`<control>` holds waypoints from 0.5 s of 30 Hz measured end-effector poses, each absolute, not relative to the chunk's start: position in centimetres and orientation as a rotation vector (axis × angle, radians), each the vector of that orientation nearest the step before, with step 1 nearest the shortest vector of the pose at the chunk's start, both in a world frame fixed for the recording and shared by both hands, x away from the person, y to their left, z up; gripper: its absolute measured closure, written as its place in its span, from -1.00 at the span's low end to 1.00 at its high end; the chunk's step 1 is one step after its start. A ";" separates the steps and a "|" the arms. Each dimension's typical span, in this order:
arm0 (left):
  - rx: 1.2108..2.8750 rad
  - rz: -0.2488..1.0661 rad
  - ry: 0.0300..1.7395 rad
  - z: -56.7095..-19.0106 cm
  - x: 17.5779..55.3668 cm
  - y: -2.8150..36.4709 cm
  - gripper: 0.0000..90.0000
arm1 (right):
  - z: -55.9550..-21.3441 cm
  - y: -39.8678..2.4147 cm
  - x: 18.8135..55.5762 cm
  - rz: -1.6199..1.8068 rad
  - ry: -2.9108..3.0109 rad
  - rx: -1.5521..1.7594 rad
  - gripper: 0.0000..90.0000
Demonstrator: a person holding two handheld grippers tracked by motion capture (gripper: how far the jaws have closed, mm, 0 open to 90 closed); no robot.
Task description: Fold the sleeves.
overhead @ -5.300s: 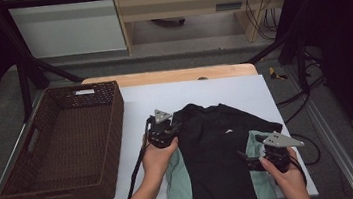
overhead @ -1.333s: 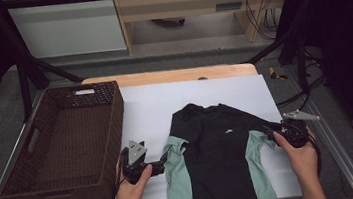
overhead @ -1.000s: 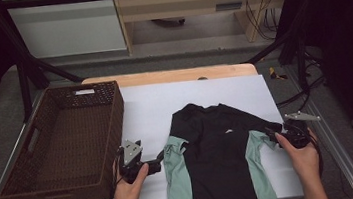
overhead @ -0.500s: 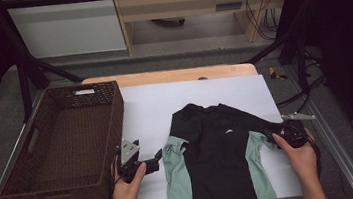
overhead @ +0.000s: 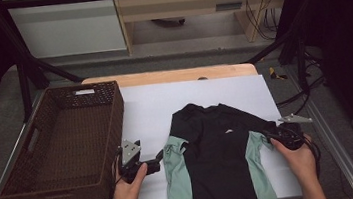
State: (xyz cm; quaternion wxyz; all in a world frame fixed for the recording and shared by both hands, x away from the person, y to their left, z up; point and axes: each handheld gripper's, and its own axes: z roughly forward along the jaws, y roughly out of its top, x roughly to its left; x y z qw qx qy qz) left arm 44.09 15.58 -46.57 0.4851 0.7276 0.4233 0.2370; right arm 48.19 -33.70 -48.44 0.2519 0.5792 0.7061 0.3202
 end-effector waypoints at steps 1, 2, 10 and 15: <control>1.771 0.578 1.030 -46.6 44.1 15.6 -0.79 | -48.4 -33.7 48.2 0.878 1.924 1.568 0.19; 1.771 0.579 1.030 -46.6 44.1 15.6 -0.78 | -48.4 -33.6 48.2 0.893 1.931 1.565 0.27; 1.777 0.577 1.027 -46.7 44.1 15.3 -0.78 | -48.5 -33.2 48.1 0.922 1.955 1.525 0.66; 1.775 0.585 1.025 -46.6 44.0 15.4 -0.78 | -48.5 -33.3 48.2 0.943 1.953 1.527 0.78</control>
